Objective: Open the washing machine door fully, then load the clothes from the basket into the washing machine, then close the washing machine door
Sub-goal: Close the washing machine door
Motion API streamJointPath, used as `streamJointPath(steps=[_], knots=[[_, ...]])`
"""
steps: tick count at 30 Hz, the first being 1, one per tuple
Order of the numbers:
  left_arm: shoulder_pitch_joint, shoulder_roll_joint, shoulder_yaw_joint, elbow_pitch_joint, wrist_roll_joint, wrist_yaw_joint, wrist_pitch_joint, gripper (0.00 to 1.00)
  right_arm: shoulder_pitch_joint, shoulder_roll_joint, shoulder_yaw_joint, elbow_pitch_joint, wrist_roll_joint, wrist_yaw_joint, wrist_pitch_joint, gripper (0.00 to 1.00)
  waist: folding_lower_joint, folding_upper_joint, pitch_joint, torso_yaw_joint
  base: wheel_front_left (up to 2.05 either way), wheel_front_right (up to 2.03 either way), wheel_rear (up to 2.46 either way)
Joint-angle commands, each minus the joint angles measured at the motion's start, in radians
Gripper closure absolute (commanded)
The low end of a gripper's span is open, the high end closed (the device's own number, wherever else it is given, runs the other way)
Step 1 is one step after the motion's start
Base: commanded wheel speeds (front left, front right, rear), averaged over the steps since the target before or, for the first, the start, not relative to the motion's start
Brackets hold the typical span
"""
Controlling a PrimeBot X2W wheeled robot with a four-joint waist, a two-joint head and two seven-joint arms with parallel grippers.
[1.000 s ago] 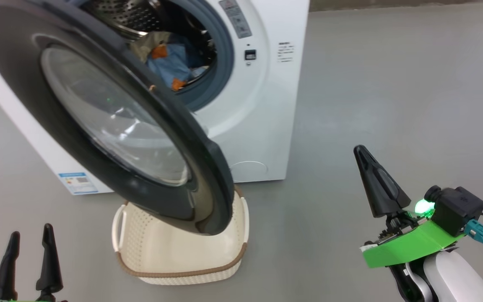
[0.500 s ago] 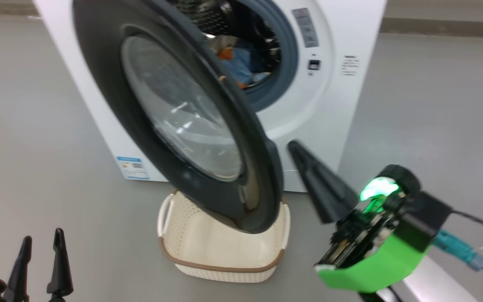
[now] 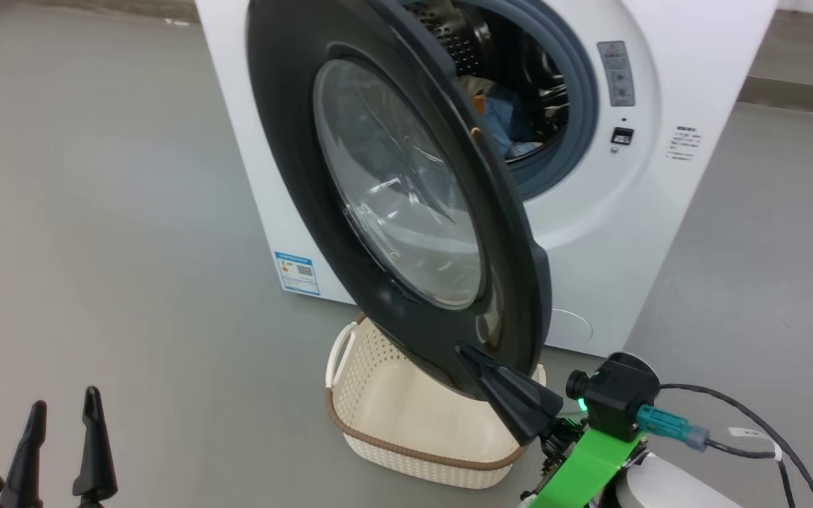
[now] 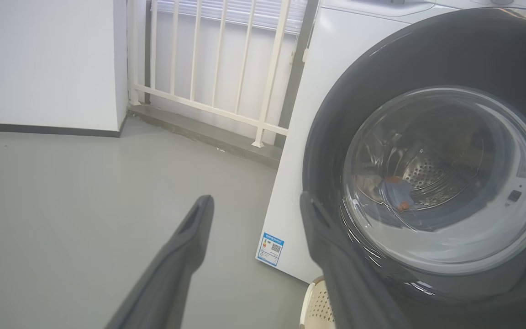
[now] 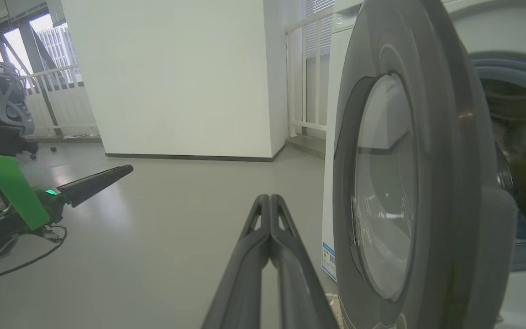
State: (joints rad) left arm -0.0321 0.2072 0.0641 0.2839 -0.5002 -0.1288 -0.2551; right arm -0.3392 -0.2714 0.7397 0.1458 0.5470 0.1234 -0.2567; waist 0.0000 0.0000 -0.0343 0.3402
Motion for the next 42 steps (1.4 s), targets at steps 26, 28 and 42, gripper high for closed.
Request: streamJointPath(steps=[26, 28, 42], knots=[[-0.063, 0.05, 0.008, -0.009, -0.041, -0.002, -0.007, 0.0, -0.108, -0.018, -0.041, 0.212, 0.036, 0.007, -0.005, 1.0, 0.0, 0.0, 0.08, 0.082, 0.0, 0.0, 0.0], [-0.065, 0.052, 0.007, -0.008, -0.043, -0.002, -0.007, 0.0, -0.112, -0.02, -0.054, 0.22, 0.032, 0.007, -0.005, 1.0, 0.0, 0.0, 0.085, 0.088, 0.0, 0.0, 0.0], [-0.099, 0.067, -0.004, -0.006, -0.073, -0.002, -0.007, 0.0, -0.167, -0.042, -0.133, 0.256, 0.0, 0.007, -0.005, 1.0, 0.0, 0.0, 0.164, 0.103, 0.0, 0.0, 0.0]])
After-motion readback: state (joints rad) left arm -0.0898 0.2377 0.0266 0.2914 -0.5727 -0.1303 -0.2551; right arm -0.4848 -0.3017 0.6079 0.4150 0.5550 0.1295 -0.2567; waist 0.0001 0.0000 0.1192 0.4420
